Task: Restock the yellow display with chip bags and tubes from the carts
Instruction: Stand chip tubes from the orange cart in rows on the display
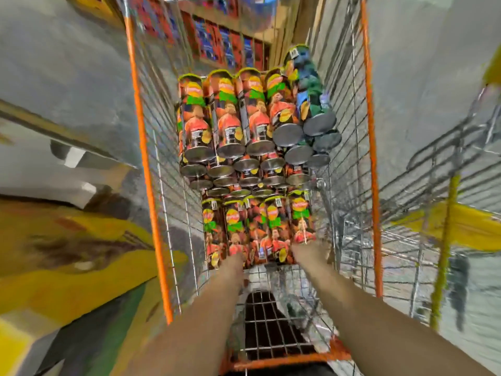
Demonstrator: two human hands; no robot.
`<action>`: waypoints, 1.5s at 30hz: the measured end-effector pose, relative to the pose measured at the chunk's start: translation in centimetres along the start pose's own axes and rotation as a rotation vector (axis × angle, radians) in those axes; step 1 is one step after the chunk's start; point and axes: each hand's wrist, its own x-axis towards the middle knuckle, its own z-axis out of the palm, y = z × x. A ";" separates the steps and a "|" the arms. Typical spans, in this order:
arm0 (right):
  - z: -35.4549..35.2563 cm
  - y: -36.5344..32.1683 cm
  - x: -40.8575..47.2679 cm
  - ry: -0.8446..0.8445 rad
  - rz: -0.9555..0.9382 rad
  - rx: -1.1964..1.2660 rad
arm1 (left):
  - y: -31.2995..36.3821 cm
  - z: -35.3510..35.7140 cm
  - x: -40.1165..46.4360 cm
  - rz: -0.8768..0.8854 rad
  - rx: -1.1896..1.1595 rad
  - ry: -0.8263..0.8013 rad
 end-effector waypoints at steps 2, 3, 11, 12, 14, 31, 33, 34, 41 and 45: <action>1.9 1.3 3.3 0.022 0.035 -0.003 | -0.7 0.7 0.7 0.005 -0.004 0.037; 1.8 0.6 2.4 0.046 0.041 -0.022 | -1.1 1.0 2.0 0.024 -0.032 0.073; 2.6 0.5 2.2 0.126 0.001 -0.307 | -1.7 3.0 4.6 -0.091 -0.161 0.090; 2.6 0.7 2.3 0.128 -0.015 -0.365 | -1.9 3.0 4.9 -0.096 -0.168 0.095; 2.4 0.9 2.6 0.143 -0.021 -0.452 | -2.3 3.2 5.3 -0.077 -0.146 0.040; -0.6 -1.0 0.6 0.113 -0.073 -0.386 | -0.4 1.3 -2.2 -0.072 -0.088 -0.095; -1.2 -1.3 -1.1 0.081 -0.072 -0.280 | -0.2 0.3 -3.6 -0.039 -0.074 -0.141; -1.4 -1.4 -1.8 0.048 -0.072 -0.219 | -0.2 -0.3 -4.3 -0.010 -0.065 -0.156; -1.1 -0.5 -7.3 -0.168 -0.127 0.270 | -0.9 -4.8 -11.3 0.166 -0.025 -0.346; -1.3 -1.1 -16.0 -0.161 -0.285 0.299 | -2.0 -9.0 -16.1 0.326 -0.077 -0.386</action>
